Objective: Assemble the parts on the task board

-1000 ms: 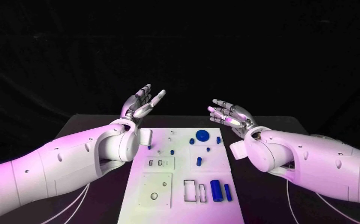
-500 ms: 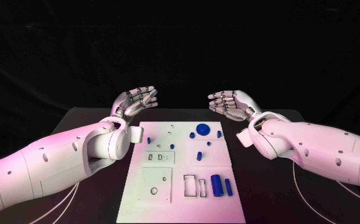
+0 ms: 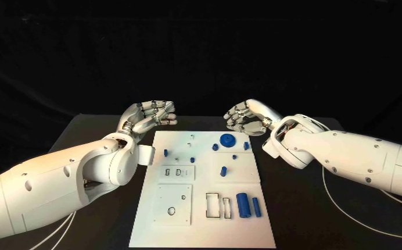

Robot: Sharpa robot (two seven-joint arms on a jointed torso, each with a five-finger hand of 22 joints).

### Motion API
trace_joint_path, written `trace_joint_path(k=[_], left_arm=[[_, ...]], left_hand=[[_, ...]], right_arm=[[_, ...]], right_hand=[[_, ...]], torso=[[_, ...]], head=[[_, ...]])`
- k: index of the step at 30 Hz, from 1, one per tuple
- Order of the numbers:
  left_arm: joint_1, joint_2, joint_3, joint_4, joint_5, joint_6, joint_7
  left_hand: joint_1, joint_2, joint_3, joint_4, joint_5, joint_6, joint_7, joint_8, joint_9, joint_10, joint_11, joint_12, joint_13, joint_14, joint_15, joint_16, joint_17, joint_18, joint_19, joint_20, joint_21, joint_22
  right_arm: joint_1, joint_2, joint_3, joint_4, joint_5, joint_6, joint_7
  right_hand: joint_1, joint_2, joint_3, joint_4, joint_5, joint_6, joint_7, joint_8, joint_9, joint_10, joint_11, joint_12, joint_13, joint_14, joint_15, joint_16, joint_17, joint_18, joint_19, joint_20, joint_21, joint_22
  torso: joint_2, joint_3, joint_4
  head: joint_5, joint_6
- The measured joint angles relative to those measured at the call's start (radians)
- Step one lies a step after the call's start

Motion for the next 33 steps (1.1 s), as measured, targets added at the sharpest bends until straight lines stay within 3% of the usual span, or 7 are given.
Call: trace_joint_path(k=[3, 10, 11, 13, 15, 16, 33], left_arm=[[0.001, -0.011, 0.001, 0.027, -0.006, 0.008, -0.005], [0.002, -0.025, 0.005, 0.069, -0.013, 0.022, -0.015], [0.002, -0.026, 0.005, 0.073, -0.014, 0.023, -0.016], [0.002, -0.029, 0.007, 0.078, -0.015, 0.026, -0.018], [0.003, -0.031, 0.01, 0.082, -0.016, 0.028, -0.02], [0.003, -0.032, 0.01, 0.084, -0.016, 0.029, -0.022], [0.007, -0.041, 0.017, 0.102, -0.019, 0.039, -0.033]], left_hand=[[0.0, 0.0, 0.0, 0.0, 0.0, 0.0, 0.0, 0.0, 0.0, 0.0, 0.0, 0.0, 0.0, 0.0, 0.0, 0.0, 0.001, 0.0, 0.002, -0.002, 0.0, 0.001], [0.0, 0.0, 0.0, 0.0, 0.0, 0.0, 0.0, 0.0, 0.0, 0.0, 0.0, -0.005, 0.0, 0.0, 0.0, 0.0, 0.003, 0.0, 0.011, -0.004, 0.009, 0.003], [0.0, 0.0, 0.0, 0.0, 0.0, 0.0, 0.0, 0.0, 0.0, 0.0, 0.0, -0.009, 0.0, 0.0, 0.0, 0.0, 0.003, 0.0, 0.011, -0.004, 0.009, 0.003], [0.0, 0.0, 0.0, 0.0, 0.0, 0.0, 0.0, 0.0, 0.0, 0.0, 0.0, -0.009, 0.0, 0.0, 0.0, 0.0, 0.005, 0.0, 0.015, -0.007, 0.012, 0.004], [0.0, 0.0, 0.0, 0.0, 0.0, 0.0, 0.0, 0.0, 0.0, 0.0, 0.0, -0.009, 0.0, 0.0, 0.0, 0.0, 0.005, 0.0, 0.018, -0.004, 0.012, 0.004], [0.0, 0.0, 0.0, 0.0, 0.0, 0.0, 0.0, 0.0, 0.0, 0.0, 0.0, -0.013, 0.0, 0.0, 0.0, 0.0, 0.005, 0.0, 0.018, -0.004, 0.012, 0.004], [-0.004, -0.004, 0.0, 0.0, 0.0, 0.0, 0.0, 0.0, 0.0, 0.0, 0.0, -0.017, 0.0, -0.004, 0.004, -0.004, 0.008, 0.0, 0.021, -0.007, 0.016, 0.006]], right_arm=[[0.007, 0.012, 0.001, 0.004, -0.116, 0.026, -0.053], [0.021, 0.036, 0.003, 0.019, -0.365, 0.081, -0.162], [0.022, 0.038, 0.003, 0.02, -0.393, 0.088, -0.174], [0.024, 0.043, 0.003, 0.022, -0.441, 0.101, -0.194], [0.025, 0.047, 0.003, 0.024, -0.489, 0.117, -0.214], [0.026, 0.049, 0.003, 0.024, -0.508, 0.123, -0.221], [0.027, 0.071, 0.003, 0.01, -0.666, 0.199, -0.293]], right_hand=[[-0.029, -0.029, -0.022, -0.015, 0.041, 0.064, -0.036, 0.02, 0.022, 0.113, -0.048, -0.002, 0.022, 0.195, -0.066, 0.126, 0.118, 0.0, 0.126, -0.068, 0.156, 0.088], [-0.056, -0.056, -0.025, 0.0, 0.041, 0.058, -0.038, -0.002, 0.037, 0.089, -0.052, -0.013, 0.032, 0.307, -0.079, 0.35, 0.306, 0.0, 0.206, -0.098, 0.297, 0.18], [-0.056, -0.056, -0.022, 0.004, 0.041, 0.057, -0.036, -0.005, 0.04, 0.08, -0.052, -0.013, 0.032, 0.307, -0.079, 0.443, 0.394, 0.0, 0.215, -0.099, 0.323, 0.199], [-0.063, -0.068, -0.02, 0.015, 0.041, 0.054, -0.034, -0.014, 0.05, 0.061, -0.047, -0.013, 0.036, 0.309, -0.077, 0.669, 0.617, 0.0, 0.269, -0.097, 0.473, 0.38], [-0.061, -0.072, -0.021, 0.019, 0.041, 0.047, -0.033, -0.018, 0.056, 0.046, -0.044, -0.013, 0.038, 0.312, -0.074, 0.784, 0.732, -0.003, 0.297, -0.094, 0.562, 0.491], [-0.061, -0.072, -0.025, 0.023, 0.041, 0.041, -0.032, -0.023, 0.059, 0.029, -0.04, -0.017, 0.039, 0.312, -0.074, 0.858, 0.811, -0.025, 0.32, -0.091, 0.627, 0.577], [-0.064, -0.083, -0.05, 0.036, 0.067, 0.03, -0.034, -0.027, 0.08, -0.015, -0.035, -0.011, 0.045, 0.312, -0.066, 1.004, 0.957, -0.039, 0.345, -0.081, 0.77, 0.768]], torso=[[0.012, -0.0031, 0.0075], [0.037, -0.0113, 0.0237], [0.039, -0.0122, 0.0254], [0.045, -0.0145, 0.029], [0.05, -0.016, 0.0317], [0.052, -0.0166, 0.0329], [0.072, -0.0208, 0.0496]], head=[[-0.005, 0.0], [-0.021, 0.004], [-0.023, 0.004], [-0.026, 0.004], [-0.028, 0.004], [-0.028, 0.003], [-0.033, -0.012]])
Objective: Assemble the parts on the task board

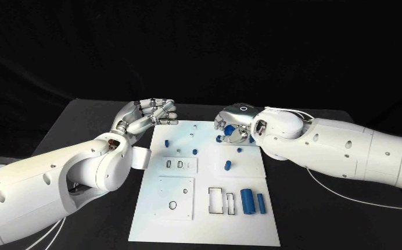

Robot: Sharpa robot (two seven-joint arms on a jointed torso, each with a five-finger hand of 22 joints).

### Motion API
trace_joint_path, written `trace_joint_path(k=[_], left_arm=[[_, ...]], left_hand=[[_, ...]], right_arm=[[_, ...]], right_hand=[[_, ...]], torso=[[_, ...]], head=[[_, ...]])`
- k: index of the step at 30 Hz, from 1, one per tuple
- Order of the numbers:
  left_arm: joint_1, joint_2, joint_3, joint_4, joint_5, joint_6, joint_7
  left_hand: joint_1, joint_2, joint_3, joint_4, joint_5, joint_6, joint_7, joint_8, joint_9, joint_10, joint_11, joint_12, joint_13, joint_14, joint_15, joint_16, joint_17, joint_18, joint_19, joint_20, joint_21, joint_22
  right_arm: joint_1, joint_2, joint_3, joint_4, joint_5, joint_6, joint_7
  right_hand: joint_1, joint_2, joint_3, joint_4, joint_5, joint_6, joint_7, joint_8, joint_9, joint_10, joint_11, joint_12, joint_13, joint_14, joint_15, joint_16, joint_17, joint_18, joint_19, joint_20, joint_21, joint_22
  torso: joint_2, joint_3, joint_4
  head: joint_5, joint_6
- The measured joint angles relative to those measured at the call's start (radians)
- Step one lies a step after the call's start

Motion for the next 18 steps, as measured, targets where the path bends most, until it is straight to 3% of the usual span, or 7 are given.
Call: trace_joint_path(k=[6, 8, 18], left_arm=[[0.002, -0.001, 0.0, 0.003, 0.0, 0.003, -0.003], [0.002, -0.001, 0.0, 0.005, -0.001, 0.004, -0.003], [0.005, -0.001, 0.0, 0.006, -0.001, 0.009, -0.007]], left_hand=[[0.0, 0.0, 0.0, 0.0, 0.0, 0.0, 0.0, 0.0, 0.0, 0.0, 0.0, 0.0, 0.0, 0.0, 0.0, 0.0, 0.0, 0.0, 0.0, 0.0, 0.0, 0.0], [0.0, 0.0, 0.0, 0.0, 0.0, 0.0, 0.0, 0.0, 0.0, 0.0, 0.0, 0.0, 0.0, 0.0, 0.0, 0.0, 0.0, 0.0, 0.0, 0.0, 0.0, 0.0], [0.0, 0.0, 0.0, 0.0, 0.0, 0.0, 0.0, 0.0, 0.0, 0.0, 0.0, -0.003, 0.0, 0.0, 0.0, 0.0, 0.001, 0.0, 0.0, 0.0, 0.004, 0.0]], right_arm=[[-0.002, 0.009, 0.0, -0.008, -0.021, 0.01, -0.008], [-0.003, 0.011, 0.0, -0.011, -0.025, 0.012, -0.009], [-0.011, 0.021, 0.0, -0.023, -0.031, 0.023, -0.01]], right_hand=[[0.007, 0.007, 0.0, 0.0, 0.001, 0.003, -0.003, 0.0, 0.007, 0.004, -0.004, 0.011, 0.004, 0.0, 0.0, 0.032, 0.038, 0.0, 0.019, -0.001, 0.044, 0.063], [0.012, 0.012, 0.0, 0.0, 0.001, 0.007, 0.001, 0.0, 0.01, 0.004, -0.004, 0.011, 0.006, 0.0, 0.0, 0.044, 0.048, -0.016, 0.027, 0.002, 0.056, 0.08], [0.026, 0.026, 0.03, 0.01, -0.003, 0.031, -0.005, 0.008, 0.021, 0.034, -0.009, 0.019, 0.007, 0.0, 0.0, 0.069, 0.076, -0.016, 0.043, 0.0, 0.097, 0.14]], torso=[[0.004, -0.0006, 0.0039], [0.006, -0.0007, 0.0048], [0.014, -0.0019, 0.0103]], head=[[-0.002, -0.002], [-0.002, -0.002], [-0.004, -0.004]])
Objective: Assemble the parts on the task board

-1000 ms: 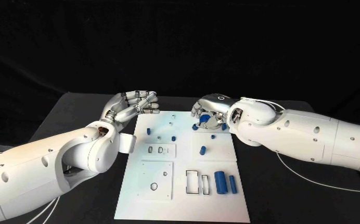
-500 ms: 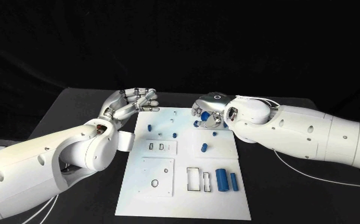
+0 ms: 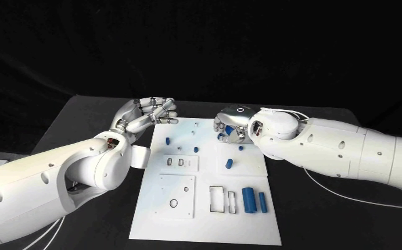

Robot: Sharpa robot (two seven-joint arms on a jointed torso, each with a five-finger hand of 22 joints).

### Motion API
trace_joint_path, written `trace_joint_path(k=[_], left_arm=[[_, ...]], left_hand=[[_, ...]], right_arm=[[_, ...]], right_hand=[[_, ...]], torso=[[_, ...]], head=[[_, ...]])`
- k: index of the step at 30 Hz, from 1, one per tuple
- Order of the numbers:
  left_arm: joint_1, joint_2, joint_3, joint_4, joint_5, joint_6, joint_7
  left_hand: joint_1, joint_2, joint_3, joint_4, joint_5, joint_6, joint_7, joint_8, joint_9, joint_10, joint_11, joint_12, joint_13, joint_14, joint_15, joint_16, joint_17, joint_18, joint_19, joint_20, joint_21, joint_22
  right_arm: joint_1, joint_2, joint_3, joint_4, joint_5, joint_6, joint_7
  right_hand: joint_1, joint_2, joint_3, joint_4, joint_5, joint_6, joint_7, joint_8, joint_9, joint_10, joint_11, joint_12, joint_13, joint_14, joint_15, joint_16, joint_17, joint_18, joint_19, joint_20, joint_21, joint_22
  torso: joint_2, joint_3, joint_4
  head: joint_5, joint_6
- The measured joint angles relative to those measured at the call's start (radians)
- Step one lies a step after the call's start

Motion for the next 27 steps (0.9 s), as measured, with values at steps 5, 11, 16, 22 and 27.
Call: trace_joint_path(k=[5, 11, 16, 22, 27], left_arm=[[0.0, 0.001, 0.0, -0.002, 0.0, 0.003, -0.001], [0.001, 0.002, 0.0, -0.005, 0.0, 0.007, -0.005], [0.001, 0.001, 0.0, -0.006, 0.0, 0.01, -0.007], [0.001, 0.0, 0.0, -0.007, 0.001, 0.012, -0.01], [0.001, 0.0, 0.0, -0.008, 0.001, 0.014, -0.013]], left_hand=[[0.0, 0.0, 0.0, 0.0, 0.0, 0.0, 0.0, 0.0, 0.0, 0.0, 0.0, 0.0, 0.0, 0.0, 0.0, 0.0, 0.0, 0.0, 0.0, 0.0, 0.0, 0.0], [0.0, 0.0, 0.0, 0.0, 0.0, 0.0, 0.0, 0.0, 0.0, 0.0, 0.0, 0.0, 0.0, 0.0, 0.0, 0.0, 0.001, 0.0, 0.004, 0.004, 0.0, 0.0], [0.0, 0.0, 0.0, 0.0, 0.0, 0.0, 0.0, 0.0, 0.0, 0.0, 0.0, 0.0, 0.0, 0.0, 0.0, 0.0, 0.001, 0.0, 0.004, 0.004, 0.0, 0.0], [0.0, 0.0, 0.0, 0.0, 0.0, 0.0, 0.0, 0.0, -0.001, -0.004, 0.004, -0.005, 0.0, 0.0, 0.0, 0.0, 0.002, 0.0, 0.003, 0.003, 0.0, 0.0], [0.0, 0.0, 0.0, 0.0, 0.0, 0.0, 0.0, 0.0, -0.001, -0.004, 0.004, -0.005, 0.0, 0.0, 0.0, 0.0, 0.002, 0.0, 0.003, 0.003, 0.0, 0.0]], right_arm=[[-0.003, 0.003, 0.0, -0.005, 0.0, 0.006, 0.0], [-0.003, 0.004, 0.002, -0.009, 0.002, 0.007, 0.001], [-0.003, 0.003, 0.003, -0.01, 0.003, 0.006, 0.001], [-0.003, 0.003, 0.003, -0.011, 0.004, -0.001, 0.001], [-0.003, 0.004, 0.004, -0.013, 0.003, -0.01, -0.002]], right_hand=[[0.013, 0.013, 0.03, -0.003, 0.0, 0.023, -0.009, 0.009, 0.01, 0.025, -0.007, 0.006, 0.001, 0.0, 0.0, 0.007, -0.002, 0.0, 0.005, -0.005, 0.016, 0.023], [0.018, 0.019, 0.052, -0.006, -0.006, 0.031, -0.013, 0.019, 0.02, 0.039, -0.014, 0.006, 0.001, 0.0, 0.0, 0.01, 0.001, -0.015, 0.014, -0.007, 0.038, 0.057], [0.022, 0.023, 0.069, -0.009, -0.012, 0.04, -0.015, 0.02, 0.026, 0.046, -0.015, 0.005, 0.001, 0.0, -0.008, 0.013, 0.003, -0.015, 0.021, -0.007, 0.045, 0.07], [0.032, 0.032, 0.092, -0.024, -0.035, 0.041, -0.016, 0.023, 0.036, 0.052, -0.016, 0.007, 0.002, 0.0, -0.008, 0.017, 0.002, -0.015, 0.021, -0.007, 0.052, 0.077], [0.036, 0.036, 0.099, -0.031, -0.041, 0.041, -0.016, 0.027, 0.041, 0.053, -0.016, 0.007, 0.002, 0.0, -0.008, 0.017, 0.004, -0.015, 0.021, -0.007, 0.058, 0.087]], torso=[[0.005, 0.0, 0.0024], [0.009, -0.0006, 0.0036], [0.012, -0.0009, 0.006], [0.014, -0.0011, 0.0081], [0.016, -0.0016, 0.0088]], head=[[-0.001, -0.002], [-0.002, 0.0], [-0.003, 0.0], [-0.003, 0.001], [-0.005, 0.004]])
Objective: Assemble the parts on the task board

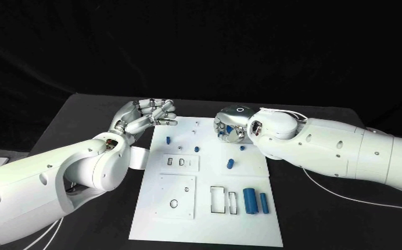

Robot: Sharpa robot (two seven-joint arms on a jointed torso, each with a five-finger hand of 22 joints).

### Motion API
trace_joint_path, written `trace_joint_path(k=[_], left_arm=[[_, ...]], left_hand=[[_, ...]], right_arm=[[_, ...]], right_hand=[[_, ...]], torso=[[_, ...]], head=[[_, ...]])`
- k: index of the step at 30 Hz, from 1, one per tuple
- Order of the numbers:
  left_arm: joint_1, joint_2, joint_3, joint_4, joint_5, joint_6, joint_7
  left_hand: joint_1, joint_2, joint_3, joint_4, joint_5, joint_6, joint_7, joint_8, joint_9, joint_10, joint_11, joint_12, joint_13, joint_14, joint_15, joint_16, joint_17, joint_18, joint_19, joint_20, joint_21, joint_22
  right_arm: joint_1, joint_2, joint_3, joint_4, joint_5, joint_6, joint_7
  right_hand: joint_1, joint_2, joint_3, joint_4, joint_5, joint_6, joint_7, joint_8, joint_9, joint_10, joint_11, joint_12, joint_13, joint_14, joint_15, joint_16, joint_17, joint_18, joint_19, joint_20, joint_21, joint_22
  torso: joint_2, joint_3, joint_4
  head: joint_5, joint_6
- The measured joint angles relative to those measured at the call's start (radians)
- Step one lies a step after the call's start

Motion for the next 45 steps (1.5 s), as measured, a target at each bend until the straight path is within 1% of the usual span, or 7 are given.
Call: trace_joint_path(k=[7, 10, 19, 27, 35, 42, 45], left_arm=[[0.0, 0.0, 0.0, -0.001, 0.0, 0.002, -0.003], [0.0, 0.0, 0.0, -0.001, 0.0, 0.003, -0.004], [0.0, 0.0, 0.0, -0.002, 0.0, 0.004, -0.006], [0.0, 0.001, 0.0, -0.001, 0.0, 0.005, -0.006], [0.0, 0.002, 0.0, 0.0, 0.0, 0.008, -0.006], [0.0, 0.003, 0.0, 0.004, 0.0, 0.01, -0.007], [0.0, 0.0, 0.0, 0.01, 0.0, 0.011, -0.007]], left_hand=[[0.0, 0.0, 0.0, 0.0, 0.0, 0.0, 0.0, 0.0, 0.0, 0.0, 0.0, 0.0, 0.0, 0.0, 0.0, -0.004, 0.001, 0.0, 0.0, 0.0, 0.0, 0.0], [0.0, 0.0, 0.0, 0.0, 0.0, 0.0, 0.0, 0.0, 0.0, 0.0, 0.0, 0.0, 0.0, 0.0, 0.0, -0.004, 0.001, 0.0, 0.0, 0.0, 0.0, 0.0], [0.0, 0.0, 0.0, 0.0, 0.0, 0.0, 0.0, -0.002, 0.0, -0.002, 0.002, -0.003, 0.0, 0.0, 0.0, -0.004, 0.001, 0.0, 0.0, 0.0, 0.0, 0.0], [0.0, 0.0, 0.0, 0.0, 0.0, 0.0, 0.0, -0.004, -0.001, -0.004, 0.004, -0.003, 0.0, 0.0, 0.0, -0.004, 0.002, 0.0, 0.0, 0.0, 0.0, 0.0], [0.0, 0.0, 0.0, 0.0, 0.0, -0.006, -0.001, -0.004, -0.001, -0.004, 0.004, -0.009, 0.0, -0.004, 0.004, -0.004, 0.003, 0.0, 0.0, 0.0, 0.0, 0.0], [0.0, 0.0, 0.0, 0.0, 0.0, -0.006, -0.001, -0.004, -0.001, -0.004, 0.004, -0.009, 0.0, -0.004, 0.004, -0.004, 0.003, 0.0, 0.0, 0.0, 0.004, 0.0], [0.0, 0.0, 0.0, 0.0, 0.0, -0.006, -0.002, -0.004, -0.001, -0.004, 0.004, -0.009, 0.0, -0.004, 0.004, -0.004, 0.003, 0.0, 0.0, 0.0, 0.004, 0.0]], right_arm=[[-0.002, -0.005, -0.002, 0.01, -0.002, -0.022, -0.008], [-0.004, -0.011, -0.003, 0.024, -0.002, -0.039, -0.014], [0.002, -0.007, 0.003, 0.043, -0.007, -0.119, -0.034], [0.004, 0.032, 0.004, 0.02, -0.011, -0.179, -0.05], [0.004, 0.078, 0.005, -0.019, -0.013, -0.208, -0.055], [-0.002, 0.112, 0.005, -0.054, -0.015, -0.222, -0.055], [-0.003, 0.123, 0.005, -0.066, -0.016, -0.227, -0.055]], right_hand=[[0.008, 0.008, 0.0, 0.0, -0.006, 0.008, -0.001, 0.011, 0.013, 0.004, 0.005, -0.001, 0.001, 0.0, -0.007, 0.01, 0.006, 0.0, 0.028, -0.005, 0.032, 0.048], [0.008, 0.008, 0.0, 0.0, -0.008, 0.011, -0.004, 0.011, 0.016, 0.008, 0.008, 0.004, 0.001, 0.0, -0.007, 0.01, 0.002, -0.015, 0.036, -0.004, 0.044, 0.072], [0.008, 0.008, 0.0, 0.0, -0.001, 0.011, -0.004, 0.011, 0.02, 0.008, 0.008, 0.005, 0.001, 0.0, -0.007, 0.01, 0.007, -0.016, 0.048, -0.005, 0.053, 0.091], [0.008, 0.008, 0.001, -0.001, -0.001, 0.011, -0.004, 0.011, 0.021, 0.008, 0.008, 0.005, 0.001, 0.0, -0.007, 0.014, 0.009, -0.016, 0.048, -0.005, 0.057, 0.092], [0.008, 0.008, 0.001, -0.002, -0.001, 0.011, -0.004, 0.011, 0.021, 0.008, 0.008, 0.003, 0.001, 0.0, -0.007, 0.014, 0.011, -0.016, 0.048, -0.005, 0.057, 0.096], [0.008, 0.008, 0.008, -0.009, -0.002, 0.011, -0.004, 0.011, 0.023, 0.008, 0.008, 0.0, 0.002, 0.0, -0.007, 0.013, 0.011, -0.015, 0.048, -0.005, 0.057, 0.096], [0.008, 0.008, 0.012, -0.013, -0.002, 0.011, -0.004, 0.015, 0.023, 0.008, 0.008, 0.001, 0.002, 0.0, -0.007, 0.013, 0.012, -0.015, 0.048, -0.005, 0.057, 0.098]], torso=[[0.001, -0.0014, 0.0006], [0.002, -0.0018, 0.0018], [0.003, -0.0031, 0.0048], [0.006, -0.003, 0.0073], [0.008, -0.0037, 0.009], [0.011, -0.0043, 0.0171], [0.013, -0.0062, 0.0207]], head=[[0.0, 0.005], [-0.001, 0.008], [-0.002, 0.019], [-0.001, 0.024], [0.002, 0.025], [0.0, 0.022], [-0.002, 0.024]])
